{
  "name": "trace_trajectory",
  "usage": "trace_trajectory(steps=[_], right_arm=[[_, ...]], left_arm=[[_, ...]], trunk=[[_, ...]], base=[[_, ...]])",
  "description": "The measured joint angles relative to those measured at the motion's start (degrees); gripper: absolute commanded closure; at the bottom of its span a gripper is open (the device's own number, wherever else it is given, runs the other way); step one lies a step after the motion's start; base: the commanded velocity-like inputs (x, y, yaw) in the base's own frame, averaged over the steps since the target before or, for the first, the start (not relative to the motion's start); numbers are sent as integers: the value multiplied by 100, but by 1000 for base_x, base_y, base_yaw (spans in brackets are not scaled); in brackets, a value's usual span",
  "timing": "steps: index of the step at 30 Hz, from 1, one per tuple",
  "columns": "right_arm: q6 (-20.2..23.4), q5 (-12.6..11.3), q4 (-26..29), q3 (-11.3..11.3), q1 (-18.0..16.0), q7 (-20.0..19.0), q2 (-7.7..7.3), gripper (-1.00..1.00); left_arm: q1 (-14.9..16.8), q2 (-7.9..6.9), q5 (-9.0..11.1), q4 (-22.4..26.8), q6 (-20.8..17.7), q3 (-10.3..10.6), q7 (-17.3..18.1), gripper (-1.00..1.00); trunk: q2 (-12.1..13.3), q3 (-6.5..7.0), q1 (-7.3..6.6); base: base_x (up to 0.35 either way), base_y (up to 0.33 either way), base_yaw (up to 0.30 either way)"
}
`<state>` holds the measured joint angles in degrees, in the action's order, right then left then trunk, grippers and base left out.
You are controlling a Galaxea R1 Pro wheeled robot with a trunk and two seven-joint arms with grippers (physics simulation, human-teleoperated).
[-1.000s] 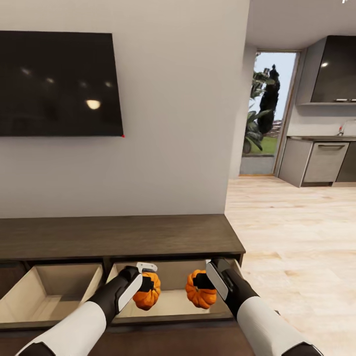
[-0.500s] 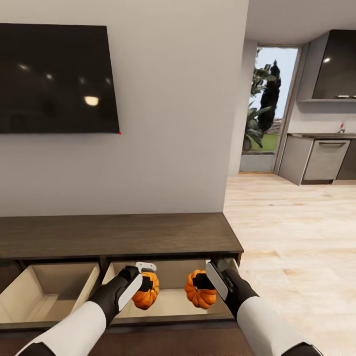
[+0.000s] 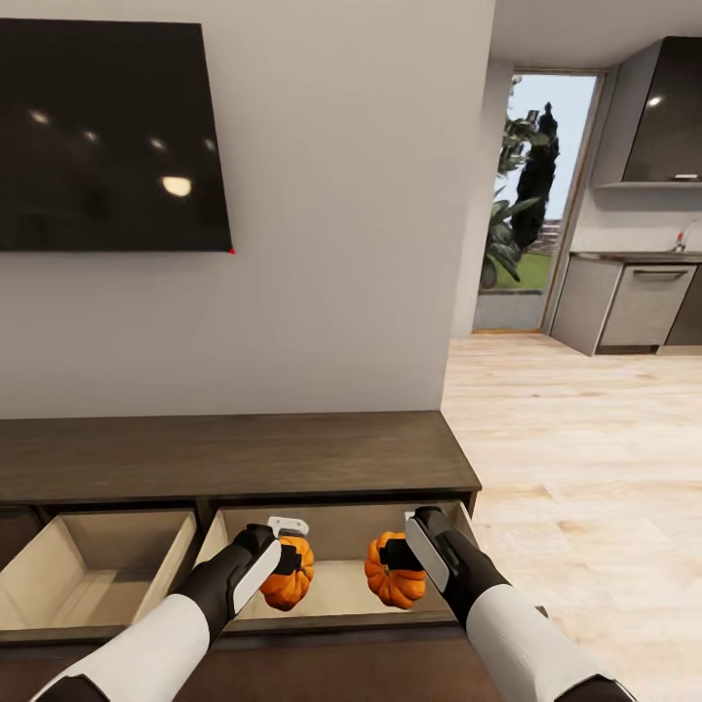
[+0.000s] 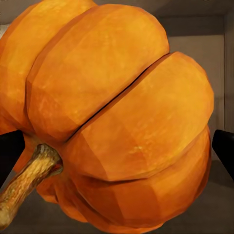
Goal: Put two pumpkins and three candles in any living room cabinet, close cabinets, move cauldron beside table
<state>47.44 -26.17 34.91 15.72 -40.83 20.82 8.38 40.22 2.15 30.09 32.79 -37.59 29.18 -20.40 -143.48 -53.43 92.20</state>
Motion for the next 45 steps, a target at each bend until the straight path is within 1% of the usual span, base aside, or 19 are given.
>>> trace_trajectory(steps=[5, 12, 23, 41, 45], right_arm=[[0, -3, 1, 2, 0, 0, 0, 100], [2, -4, 0, 3, 1, 0, 0, 100], [-1, -6, 1, 3, 0, 0, 7, 100], [12, -1, -3, 12, 0, 0, 9, 100], [191, -4, -1, 12, 1, 0, 16, 100]], left_arm=[[-1, -3, 0, 1, 0, -1, -2, 100], [-2, -1, 7, -1, -1, 0, -3, 100], [-1, 0, 9, 1, 3, 2, -2, 100], [-1, 0, -7, -26, 0, 3, -4, 100], [-1, -1, -7, -31, 1, 3, -1, 100]], trunk=[[0, 0, 0], [-9, -155, 19], [-9, -155, 18], [-9, -155, 18], [-9, -155, 18]], base=[[0, 0, 0], [0, 0, 0], [3, 1, 0], [73, 14, 0], [4, 0, 0]])
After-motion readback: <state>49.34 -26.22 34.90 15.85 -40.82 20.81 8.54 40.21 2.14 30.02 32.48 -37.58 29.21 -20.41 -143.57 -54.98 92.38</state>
